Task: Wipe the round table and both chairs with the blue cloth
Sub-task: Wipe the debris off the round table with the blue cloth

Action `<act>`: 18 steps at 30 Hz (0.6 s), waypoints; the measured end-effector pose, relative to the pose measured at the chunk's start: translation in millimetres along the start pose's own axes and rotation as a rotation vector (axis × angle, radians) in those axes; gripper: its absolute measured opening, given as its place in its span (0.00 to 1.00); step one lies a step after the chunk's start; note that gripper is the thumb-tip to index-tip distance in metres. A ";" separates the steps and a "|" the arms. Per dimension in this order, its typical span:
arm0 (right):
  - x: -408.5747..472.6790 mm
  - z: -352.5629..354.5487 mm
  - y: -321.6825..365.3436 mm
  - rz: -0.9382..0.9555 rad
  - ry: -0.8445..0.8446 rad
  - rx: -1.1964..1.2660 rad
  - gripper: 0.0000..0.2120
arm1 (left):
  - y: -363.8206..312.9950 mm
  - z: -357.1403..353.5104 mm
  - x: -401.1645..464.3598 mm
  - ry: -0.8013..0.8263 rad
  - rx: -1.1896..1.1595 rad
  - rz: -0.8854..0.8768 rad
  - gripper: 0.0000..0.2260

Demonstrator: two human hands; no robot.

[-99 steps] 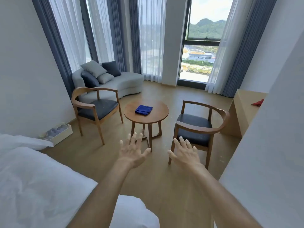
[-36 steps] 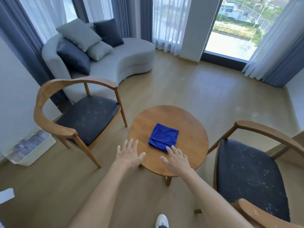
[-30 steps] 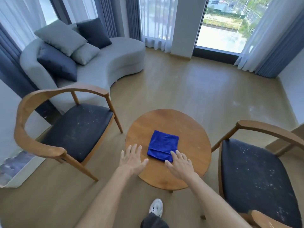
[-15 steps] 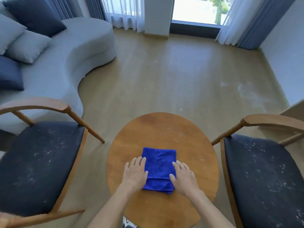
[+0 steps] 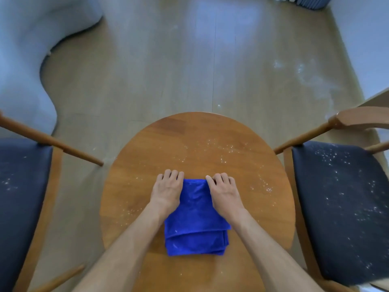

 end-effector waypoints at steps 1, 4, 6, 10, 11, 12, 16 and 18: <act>-0.3 3.2 1.0 0.006 -0.038 0.001 0.16 | -0.6 3.8 -0.6 -0.003 -0.011 -0.008 0.17; -13.3 16.4 0.2 -0.021 -0.115 0.066 0.11 | -3.7 26.1 -15.9 -0.169 -0.086 -0.068 0.13; -40.7 25.0 0.8 -0.014 -0.184 0.163 0.11 | -7.6 34.3 -44.5 -0.288 -0.136 -0.150 0.16; -108.6 35.1 18.3 0.107 -0.193 0.276 0.09 | -18.3 20.4 -122.9 -0.266 -0.150 -0.311 0.18; -121.5 34.1 23.2 0.138 -0.168 0.285 0.09 | -21.7 13.2 -138.4 -0.202 -0.145 -0.339 0.19; -131.2 31.9 27.2 0.164 -0.139 0.284 0.08 | -25.2 7.0 -150.0 -0.145 -0.134 -0.361 0.19; -136.9 24.5 31.3 0.155 -0.093 0.319 0.07 | -25.3 7.2 -159.2 -0.169 -0.226 -0.312 0.09; -124.9 20.1 33.4 0.165 -0.116 0.371 0.13 | -19.3 14.8 -151.1 -0.276 -0.311 -0.190 0.08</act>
Point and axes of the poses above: each hand's wrist, its own x-axis towards the middle knuckle, its own z-axis out of the back of the hand, y = z × x, the point moved 2 cm from there along x, towards the middle knuckle, and after that the axes turned 11 degrees about -y, right-handed, at the moved point
